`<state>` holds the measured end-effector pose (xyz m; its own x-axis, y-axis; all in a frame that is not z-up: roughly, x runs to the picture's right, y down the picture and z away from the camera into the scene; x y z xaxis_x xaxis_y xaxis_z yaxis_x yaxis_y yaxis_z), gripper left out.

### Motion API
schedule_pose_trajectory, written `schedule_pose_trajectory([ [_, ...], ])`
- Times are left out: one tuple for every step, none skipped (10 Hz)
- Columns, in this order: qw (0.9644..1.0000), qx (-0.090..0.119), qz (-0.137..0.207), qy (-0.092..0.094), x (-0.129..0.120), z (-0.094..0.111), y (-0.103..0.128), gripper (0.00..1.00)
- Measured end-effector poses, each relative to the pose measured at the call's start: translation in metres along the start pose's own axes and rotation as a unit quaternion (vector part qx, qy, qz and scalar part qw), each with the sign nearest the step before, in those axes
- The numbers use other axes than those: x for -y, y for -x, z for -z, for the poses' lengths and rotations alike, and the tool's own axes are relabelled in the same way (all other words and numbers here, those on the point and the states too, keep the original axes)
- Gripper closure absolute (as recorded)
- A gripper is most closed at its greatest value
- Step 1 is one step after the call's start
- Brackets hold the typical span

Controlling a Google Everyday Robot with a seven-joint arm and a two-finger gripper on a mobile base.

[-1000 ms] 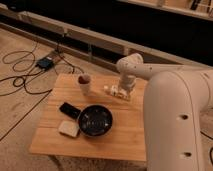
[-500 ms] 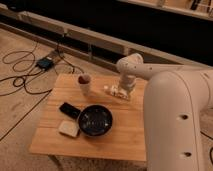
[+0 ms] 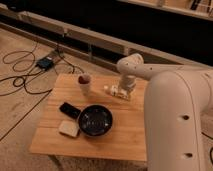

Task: Stand the bottle upright

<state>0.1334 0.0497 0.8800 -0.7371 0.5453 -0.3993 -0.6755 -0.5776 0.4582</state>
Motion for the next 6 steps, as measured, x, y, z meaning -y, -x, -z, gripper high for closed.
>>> schedule_pose_trajectory([
  [0.9998,-0.014,0.008,-0.011,0.013,0.007,-0.007,0.35],
  [0.9994,-0.026,0.017,-0.016,0.022,0.015,-0.012,0.35],
  [0.9987,-0.037,0.029,-0.021,0.029,0.020,-0.016,0.35],
  [0.9975,-0.048,0.044,-0.026,0.037,0.024,-0.020,0.35],
  [0.9965,-0.055,0.053,-0.032,0.042,0.024,-0.021,0.35],
  [0.9955,-0.060,0.061,-0.041,0.048,0.020,-0.020,0.35],
])
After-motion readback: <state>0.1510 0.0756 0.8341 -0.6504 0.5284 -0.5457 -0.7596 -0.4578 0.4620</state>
